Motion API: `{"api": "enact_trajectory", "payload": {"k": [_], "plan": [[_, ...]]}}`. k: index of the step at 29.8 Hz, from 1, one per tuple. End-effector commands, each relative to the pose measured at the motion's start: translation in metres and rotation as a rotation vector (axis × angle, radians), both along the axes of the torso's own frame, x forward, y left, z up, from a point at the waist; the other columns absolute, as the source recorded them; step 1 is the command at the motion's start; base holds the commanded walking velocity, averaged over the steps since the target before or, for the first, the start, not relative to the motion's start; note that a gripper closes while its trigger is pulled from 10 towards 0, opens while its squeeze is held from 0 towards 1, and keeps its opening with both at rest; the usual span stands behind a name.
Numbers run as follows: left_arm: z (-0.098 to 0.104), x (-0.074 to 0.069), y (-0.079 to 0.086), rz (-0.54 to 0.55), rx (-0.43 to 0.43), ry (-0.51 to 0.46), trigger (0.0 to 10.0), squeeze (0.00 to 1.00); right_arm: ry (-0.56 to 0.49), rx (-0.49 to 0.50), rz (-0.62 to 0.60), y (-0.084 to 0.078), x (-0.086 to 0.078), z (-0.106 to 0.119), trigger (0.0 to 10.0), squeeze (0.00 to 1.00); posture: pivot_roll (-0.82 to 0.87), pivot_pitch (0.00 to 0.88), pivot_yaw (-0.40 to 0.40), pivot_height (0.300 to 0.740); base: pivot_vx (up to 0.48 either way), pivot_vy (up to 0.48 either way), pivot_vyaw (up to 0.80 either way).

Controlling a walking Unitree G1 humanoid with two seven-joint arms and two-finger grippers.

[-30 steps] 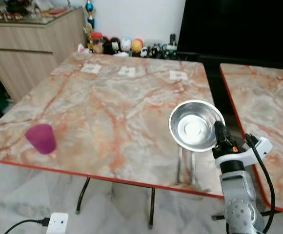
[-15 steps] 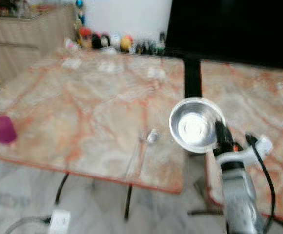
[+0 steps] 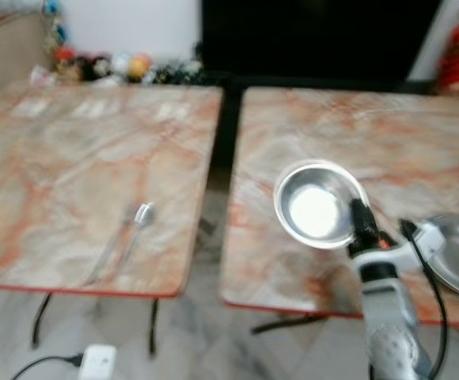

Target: Setting the table

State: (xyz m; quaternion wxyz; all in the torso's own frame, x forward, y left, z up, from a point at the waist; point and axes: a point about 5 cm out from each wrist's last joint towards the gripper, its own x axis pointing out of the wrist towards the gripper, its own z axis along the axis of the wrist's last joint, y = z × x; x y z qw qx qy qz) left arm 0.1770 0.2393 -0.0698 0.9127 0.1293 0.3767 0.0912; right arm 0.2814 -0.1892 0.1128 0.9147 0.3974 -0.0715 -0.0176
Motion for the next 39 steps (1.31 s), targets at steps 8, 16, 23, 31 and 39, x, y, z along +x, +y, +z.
{"api": "enact_trajectory", "payload": {"k": [8, 16, 23, 31, 39], "plan": [[-0.003, -0.010, 0.009, 0.026, 0.017, 0.033, 10.0, 0.00, -0.032, -0.011, 0.020, 0.006, 0.005, 0.010, 10.0, 0.00, 0.00, 0.000, -0.019, 0.740, 0.000, -0.402, 0.00], [-0.002, -0.008, 0.009, 0.027, 0.014, 0.021, 10.0, 0.00, -0.022, -0.058, 0.004, 0.000, 0.012, 0.014, 10.0, 0.00, 0.00, 0.000, -0.014, 0.740, 0.000, 0.000, 0.00], [-0.001, -0.008, 0.009, 0.026, 0.008, 0.017, 10.0, 0.00, 0.036, -0.106, -0.102, -0.013, 0.028, 0.024, 10.0, 0.00, -0.01, 0.000, -0.006, 0.740, 0.000, 0.000, 0.00], [0.000, -0.005, 0.009, 0.024, 0.004, 0.014, 10.0, 0.00, 0.103, -0.143, -0.187, -0.015, 0.049, 0.027, 10.0, 0.00, 0.00, 0.000, -0.002, 0.740, 0.000, 0.000, 0.00], [0.001, -0.005, 0.012, 0.029, 0.007, 0.010, 10.0, 0.00, 0.192, -0.130, -0.245, -0.017, 0.053, 0.013, 10.0, 0.00, -0.01, 0.000, 0.007, 0.740, 0.000, 0.000, 0.00]]}}
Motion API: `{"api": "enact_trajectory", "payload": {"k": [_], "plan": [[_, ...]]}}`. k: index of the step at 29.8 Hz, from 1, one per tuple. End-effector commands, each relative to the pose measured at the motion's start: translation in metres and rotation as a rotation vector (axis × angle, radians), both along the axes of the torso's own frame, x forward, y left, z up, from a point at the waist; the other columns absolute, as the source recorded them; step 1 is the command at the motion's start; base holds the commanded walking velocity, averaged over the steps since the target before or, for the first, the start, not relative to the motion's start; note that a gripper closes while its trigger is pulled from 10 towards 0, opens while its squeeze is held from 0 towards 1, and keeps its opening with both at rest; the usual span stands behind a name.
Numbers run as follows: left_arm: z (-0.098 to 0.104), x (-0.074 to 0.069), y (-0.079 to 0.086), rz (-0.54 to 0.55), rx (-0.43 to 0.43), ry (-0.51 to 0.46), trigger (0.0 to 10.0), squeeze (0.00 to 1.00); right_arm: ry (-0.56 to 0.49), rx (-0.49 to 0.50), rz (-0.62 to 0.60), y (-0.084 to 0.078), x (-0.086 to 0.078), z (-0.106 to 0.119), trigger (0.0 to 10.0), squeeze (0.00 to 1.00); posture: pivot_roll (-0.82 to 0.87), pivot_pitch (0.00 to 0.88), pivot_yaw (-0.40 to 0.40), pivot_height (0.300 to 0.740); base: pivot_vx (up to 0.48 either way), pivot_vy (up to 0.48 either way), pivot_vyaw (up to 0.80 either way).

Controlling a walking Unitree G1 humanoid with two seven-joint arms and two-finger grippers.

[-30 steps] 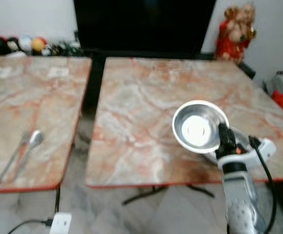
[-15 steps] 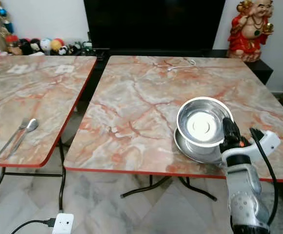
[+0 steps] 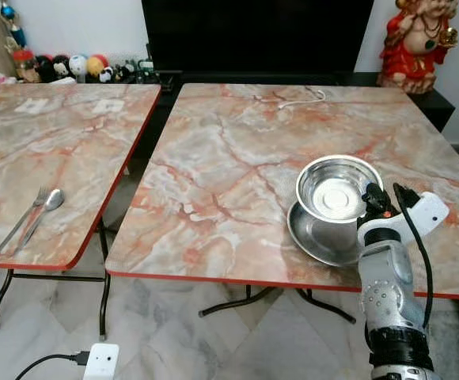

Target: Setting the table

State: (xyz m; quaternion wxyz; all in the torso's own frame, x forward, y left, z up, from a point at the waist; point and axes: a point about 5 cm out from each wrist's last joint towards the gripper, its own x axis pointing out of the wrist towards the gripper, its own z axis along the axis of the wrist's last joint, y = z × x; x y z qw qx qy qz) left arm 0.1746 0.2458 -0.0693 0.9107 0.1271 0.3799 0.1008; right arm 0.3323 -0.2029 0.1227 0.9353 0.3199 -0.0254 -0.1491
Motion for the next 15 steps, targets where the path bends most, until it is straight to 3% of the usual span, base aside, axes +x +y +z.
{"api": "enact_trajectory", "payload": {"k": [1, 7, 15], "plan": [[0.000, -0.002, 0.006, 0.008, 0.004, 0.007, 10.0, 0.00, 0.005, 0.007, -0.034, -0.003, 0.003, 0.001, 10.0, 0.00, -0.01, 0.000, 0.008, 0.740, 0.000, 0.000, 0.00], [0.001, -0.002, 0.006, 0.008, 0.006, 0.003, 10.0, 0.00, 0.053, 0.010, -0.105, -0.010, 0.003, -0.007, 10.0, 0.00, 0.00, 0.000, 0.007, 0.740, 0.000, 0.000, 0.00], [0.001, -0.003, 0.008, 0.004, 0.011, 0.008, 10.0, 0.00, 0.071, 0.040, -0.106, -0.009, -0.001, -0.016, 10.0, 0.00, -0.01, 0.000, 0.013, 0.740, 0.000, 0.000, 0.00]]}}
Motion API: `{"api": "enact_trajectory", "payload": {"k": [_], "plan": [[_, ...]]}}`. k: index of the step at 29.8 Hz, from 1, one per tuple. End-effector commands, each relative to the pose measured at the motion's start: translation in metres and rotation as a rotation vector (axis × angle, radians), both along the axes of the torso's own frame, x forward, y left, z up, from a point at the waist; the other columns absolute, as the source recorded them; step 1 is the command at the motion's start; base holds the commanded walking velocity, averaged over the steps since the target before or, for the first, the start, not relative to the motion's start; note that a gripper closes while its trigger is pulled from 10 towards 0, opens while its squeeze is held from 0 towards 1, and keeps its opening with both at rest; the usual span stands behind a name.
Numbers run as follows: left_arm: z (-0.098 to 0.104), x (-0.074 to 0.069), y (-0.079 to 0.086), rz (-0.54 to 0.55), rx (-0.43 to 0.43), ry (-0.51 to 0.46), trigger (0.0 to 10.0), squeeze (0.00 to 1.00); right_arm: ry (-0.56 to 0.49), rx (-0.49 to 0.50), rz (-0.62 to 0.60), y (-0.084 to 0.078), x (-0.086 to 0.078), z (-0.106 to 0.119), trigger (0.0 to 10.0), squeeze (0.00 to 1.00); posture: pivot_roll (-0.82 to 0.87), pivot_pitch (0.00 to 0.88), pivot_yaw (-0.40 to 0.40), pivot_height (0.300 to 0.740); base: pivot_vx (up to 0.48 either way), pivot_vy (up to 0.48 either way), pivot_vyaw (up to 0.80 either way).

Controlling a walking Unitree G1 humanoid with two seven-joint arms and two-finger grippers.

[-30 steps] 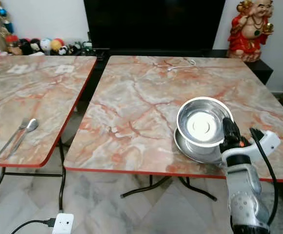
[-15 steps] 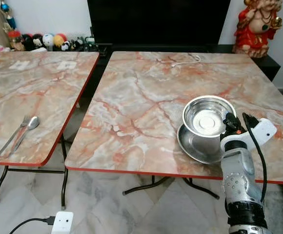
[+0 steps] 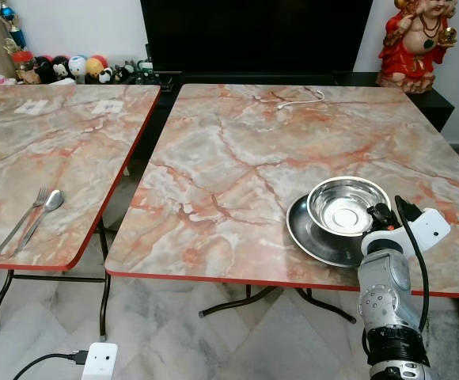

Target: Setting the table

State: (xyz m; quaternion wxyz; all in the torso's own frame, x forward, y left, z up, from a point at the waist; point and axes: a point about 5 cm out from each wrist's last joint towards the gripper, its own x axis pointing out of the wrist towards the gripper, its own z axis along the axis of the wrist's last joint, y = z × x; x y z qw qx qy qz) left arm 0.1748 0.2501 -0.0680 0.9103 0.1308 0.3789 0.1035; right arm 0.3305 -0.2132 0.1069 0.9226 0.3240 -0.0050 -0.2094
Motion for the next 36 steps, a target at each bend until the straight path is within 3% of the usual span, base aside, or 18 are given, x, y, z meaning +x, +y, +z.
{"api": "enact_trajectory", "payload": {"k": [1, 2, 3, 6, 7, 11, 17, 21, 22, 25, 26, 28, 29, 36], "plan": [[0.000, -0.003, 0.004, 0.003, 0.002, 0.009, 10.0, 0.00, -0.002, 0.017, -0.001, 0.001, 0.001, -0.001, 10.0, 0.00, 0.00, 0.000, 0.014, 0.740, 0.000, 0.000, 0.00], [0.000, -0.003, 0.004, 0.003, 0.003, 0.009, 10.0, 0.00, -0.001, 0.019, 0.000, 0.002, 0.001, -0.002, 10.0, 0.00, 0.00, 0.000, 0.014, 0.740, 0.000, 0.000, 0.00], [0.000, -0.002, 0.004, 0.003, 0.003, 0.008, 10.0, 0.00, 0.003, 0.019, 0.004, 0.002, 0.002, -0.002, 10.0, 0.14, 0.00, 0.000, 0.013, 0.740, 0.000, 0.000, 0.00], [0.000, -0.002, 0.004, 0.003, 0.003, 0.006, 10.0, 0.00, 0.017, 0.017, 0.013, 0.004, 0.002, -0.005, 10.0, 0.15, 0.00, 0.000, 0.013, 0.740, 0.000, 0.000, 0.00], [0.000, -0.002, 0.004, 0.003, 0.004, 0.007, 10.0, 0.00, 0.023, 0.016, 0.018, 0.005, 0.002, -0.006, 10.0, 0.46, 0.00, 0.000, 0.012, 0.740, 0.000, 0.000, 0.00], [0.000, -0.002, 0.005, 0.003, 0.005, 0.008, 10.0, 0.00, 0.029, 0.020, 0.025, 0.007, 0.002, -0.008, 10.0, 0.46, 0.00, 0.000, 0.012, 0.740, 0.000, 0.000, 0.00], [0.000, -0.002, 0.005, 0.003, 0.006, 0.009, 10.0, 0.00, 0.053, 0.008, 0.045, 0.009, 0.002, -0.012, 10.0, 0.38, 0.00, 0.000, 0.011, 0.740, 0.000, 0.000, 0.00], [0.000, -0.002, 0.004, 0.002, 0.005, 0.008, 10.0, 0.00, 0.048, 0.018, 0.058, 0.010, 0.002, -0.013, 10.0, 0.46, 0.00, 0.000, 0.010, 0.740, 0.000, 0.000, 0.00], [0.000, -0.002, 0.004, 0.001, 0.005, 0.007, 10.0, 0.00, 0.047, 0.020, 0.066, 0.011, 0.002, -0.013, 10.0, 1.00, 0.00, 0.000, 0.010, 0.740, 0.000, 0.000, 0.00], [0.000, -0.002, 0.003, 0.001, 0.004, 0.007, 10.0, 0.00, 0.049, 0.019, 0.075, 0.012, 0.002, -0.014, 10.0, 1.00, 0.00, 0.000, 0.009, 0.740, 0.000, 0.000, 0.00], [0.000, -0.002, 0.003, 0.000, 0.005, 0.007, 10.0, 0.00, 0.052, 0.015, 0.083, 0.013, 0.002, -0.014, 10.0, 0.05, 0.00, 0.000, 0.010, 0.740, 0.000, 0.000, 0.00], [0.000, -0.002, 0.003, 0.000, 0.005, 0.007, 10.0, 0.00, 0.052, 0.015, 0.083, 0.013, 0.002, -0.014, 10.0, 0.05, 0.00, 0.000, 0.010, 0.740, 0.000, 0.000, 0.00], [0.000, -0.002, 0.003, 0.001, 0.004, 0.006, 10.0, 0.00, 0.052, 0.013, 0.095, 0.014, 0.002, -0.015, 10.0, 0.00, 0.00, 0.000, 0.009, 0.740, 0.000, 0.000, 0.00], [0.000, -0.002, 0.003, 0.001, 0.005, 0.007, 10.0, 0.00, 0.060, -0.006, 0.098, 0.014, 0.002, -0.015, 10.0, 0.00, 0.00, 0.000, 0.008, 0.740, 0.000, 0.000, 0.00]]}}
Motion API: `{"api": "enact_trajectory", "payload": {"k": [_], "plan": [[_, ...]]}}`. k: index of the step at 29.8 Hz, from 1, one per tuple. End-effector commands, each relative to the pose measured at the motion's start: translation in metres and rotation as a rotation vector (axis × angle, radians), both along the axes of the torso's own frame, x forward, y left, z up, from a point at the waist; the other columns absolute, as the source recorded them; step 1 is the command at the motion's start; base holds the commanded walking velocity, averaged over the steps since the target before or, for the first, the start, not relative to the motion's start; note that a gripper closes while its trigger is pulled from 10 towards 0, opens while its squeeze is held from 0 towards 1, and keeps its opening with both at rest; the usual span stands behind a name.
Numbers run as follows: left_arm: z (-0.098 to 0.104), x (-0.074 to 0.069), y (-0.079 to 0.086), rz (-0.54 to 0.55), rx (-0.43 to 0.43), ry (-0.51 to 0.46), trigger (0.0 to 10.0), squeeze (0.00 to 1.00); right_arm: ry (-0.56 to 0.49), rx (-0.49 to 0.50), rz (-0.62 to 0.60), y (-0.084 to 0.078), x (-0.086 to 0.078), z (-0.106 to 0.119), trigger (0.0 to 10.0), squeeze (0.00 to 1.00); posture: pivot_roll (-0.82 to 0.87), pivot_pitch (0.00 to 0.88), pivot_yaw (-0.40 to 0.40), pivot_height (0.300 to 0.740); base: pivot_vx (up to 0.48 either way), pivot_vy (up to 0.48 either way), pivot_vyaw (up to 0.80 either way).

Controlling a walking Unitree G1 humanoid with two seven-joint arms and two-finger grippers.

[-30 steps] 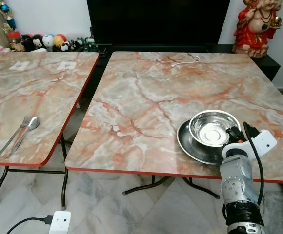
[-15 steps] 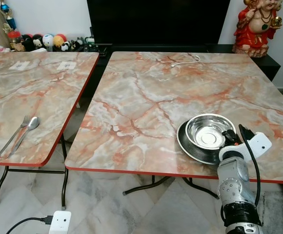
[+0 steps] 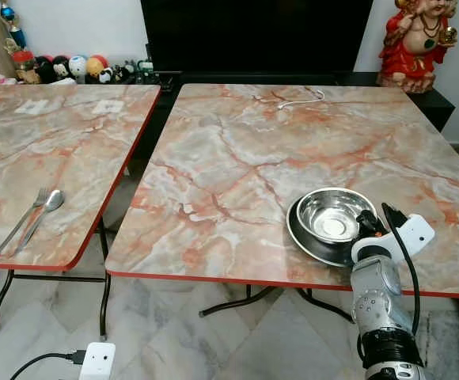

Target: Setting the table

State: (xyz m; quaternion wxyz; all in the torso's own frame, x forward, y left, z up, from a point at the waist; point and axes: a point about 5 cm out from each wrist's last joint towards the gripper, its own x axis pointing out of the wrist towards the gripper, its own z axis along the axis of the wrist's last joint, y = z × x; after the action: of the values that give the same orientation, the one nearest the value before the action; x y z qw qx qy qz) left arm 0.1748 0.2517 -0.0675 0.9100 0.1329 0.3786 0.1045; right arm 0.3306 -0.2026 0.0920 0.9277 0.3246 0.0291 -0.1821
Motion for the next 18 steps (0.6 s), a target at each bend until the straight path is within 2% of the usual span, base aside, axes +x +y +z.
{"api": "enact_trajectory", "payload": {"k": [1, 2, 3, 4, 5, 8, 9, 10, 16, 18], "plan": [[-0.0009, -0.0024, 0.0012, 0.000, 0.000, 0.008, 10.0, 0.00, 0.020, -0.025, 0.030, 0.0038, 0.0021, -0.0008, 10.0, 0.00, 0.00, 0.000, 0.008, 0.740, 0.000, 0.000, 0.00], [-0.0009, -0.0026, 0.0012, 0.000, 0.000, 0.008, 10.0, 0.00, 0.021, -0.027, 0.035, 0.0043, 0.0019, -0.0012, 10.0, 0.00, 0.00, 0.000, 0.009, 0.740, 0.000, 0.000, 0.00], [-0.0009, -0.0026, 0.0012, -0.001, 0.000, 0.008, 10.0, 0.00, 0.015, -0.020, 0.037, 0.0049, 0.0019, -0.0011, 10.0, 0.04, 0.00, 0.000, 0.009, 0.740, 0.000, 0.000, 0.00], [-0.0009, -0.0026, 0.0013, 0.000, 0.000, 0.008, 10.0, 0.00, 0.018, -0.036, 0.035, 0.0045, 0.0016, -0.0010, 10.0, 1.00, 0.00, 0.000, 0.009, 0.740, 0.000, 0.000, 0.00], [-0.0009, -0.0025, 0.0012, 0.000, 0.000, 0.007, 10.0, 0.00, 0.024, -0.069, 0.030, 0.0036, 0.0012, -0.0009, 10.0, 1.00, 0.00, 0.000, 0.009, 0.740, 0.000, 0.000, 0.00], [-0.0009, -0.0025, 0.0011, -0.001, 0.000, 0.007, 10.0, 0.00, 0.025, -0.082, 0.028, 0.0031, 0.0012, -0.0007, 10.0, 1.00, 0.00, 0.000, 0.009, 0.740, 0.000, 0.000, 0.00], [-0.0008, -0.0023, 0.0010, -0.001, 0.000, 0.006, 10.0, 0.00, 0.025, -0.084, 0.028, 0.0030, 0.0012, -0.0005, 10.0, 0.56, 0.00, 0.000, 0.010, 0.740, 0.000, 0.000, 0.00], [-0.0008, -0.0022, 0.0010, -0.001, 0.000, 0.005, 10.0, 0.00, 0.025, -0.091, 0.027, 0.0027, 0.0012, -0.0002, 10.0, 0.00, 0.00, 0.000, 0.010, 0.740, 0.000, 0.000, 0.00], [-0.0007, -0.0020, 0.0006, -0.001, -0.002, 0.003, 10.0, 0.00, 0.029, -0.120, 0.029, 0.0019, 0.0013, 0.0009, 10.0, 0.00, 0.00, 0.000, 0.008, 0.740, 0.000, 0.000, 0.00], [-0.0007, -0.0018, 0.0002, 0.001, -0.005, 0.001, 10.0, 0.00, 0.050, -0.165, 0.027, 0.0009, 0.0007, -0.0001, 10.0, 0.00, 0.00, 0.000, 0.007, 0.740, 0.000, 0.000, 0.00]]}}
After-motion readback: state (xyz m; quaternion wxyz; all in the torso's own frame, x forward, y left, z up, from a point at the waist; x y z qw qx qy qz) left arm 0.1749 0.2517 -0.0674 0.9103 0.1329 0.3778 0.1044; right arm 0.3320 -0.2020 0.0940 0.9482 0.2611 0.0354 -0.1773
